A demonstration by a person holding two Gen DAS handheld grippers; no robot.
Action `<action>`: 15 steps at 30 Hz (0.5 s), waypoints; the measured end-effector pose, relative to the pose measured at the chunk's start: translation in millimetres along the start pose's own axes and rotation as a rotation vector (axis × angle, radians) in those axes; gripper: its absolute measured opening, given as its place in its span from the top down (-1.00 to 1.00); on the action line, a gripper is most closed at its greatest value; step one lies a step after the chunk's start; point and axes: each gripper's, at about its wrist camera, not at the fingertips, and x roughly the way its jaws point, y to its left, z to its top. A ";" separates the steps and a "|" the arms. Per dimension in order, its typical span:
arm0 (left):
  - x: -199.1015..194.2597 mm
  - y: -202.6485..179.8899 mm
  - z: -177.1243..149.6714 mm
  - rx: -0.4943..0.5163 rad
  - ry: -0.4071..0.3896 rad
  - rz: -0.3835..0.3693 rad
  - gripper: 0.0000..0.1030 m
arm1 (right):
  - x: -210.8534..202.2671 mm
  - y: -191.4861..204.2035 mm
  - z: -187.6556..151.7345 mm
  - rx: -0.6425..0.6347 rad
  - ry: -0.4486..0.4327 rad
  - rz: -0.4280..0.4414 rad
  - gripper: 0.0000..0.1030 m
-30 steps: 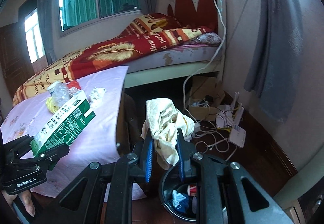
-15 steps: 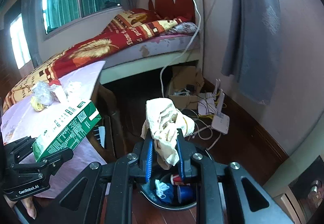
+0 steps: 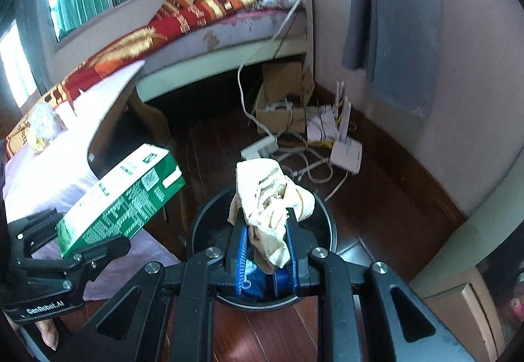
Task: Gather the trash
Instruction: 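Carry the milk carton and beige cloth over the black bin with both tools, then open both tools to drop the carton and cloth into the bin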
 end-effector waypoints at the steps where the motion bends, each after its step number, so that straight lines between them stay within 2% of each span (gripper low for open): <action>1: 6.7 -0.2 0.6 0.001 0.015 -0.007 -0.07 | 6.9 -1.1 -2.9 -0.002 0.017 0.002 0.58; 8: 48.2 -1.4 -0.5 0.001 0.130 -0.035 -0.07 | 53.9 -4.6 -21.2 -0.010 0.134 0.024 0.58; 15: 80.3 1.9 -2.3 0.006 0.212 -0.027 -0.08 | 84.2 -4.5 -27.2 -0.015 0.194 0.046 0.58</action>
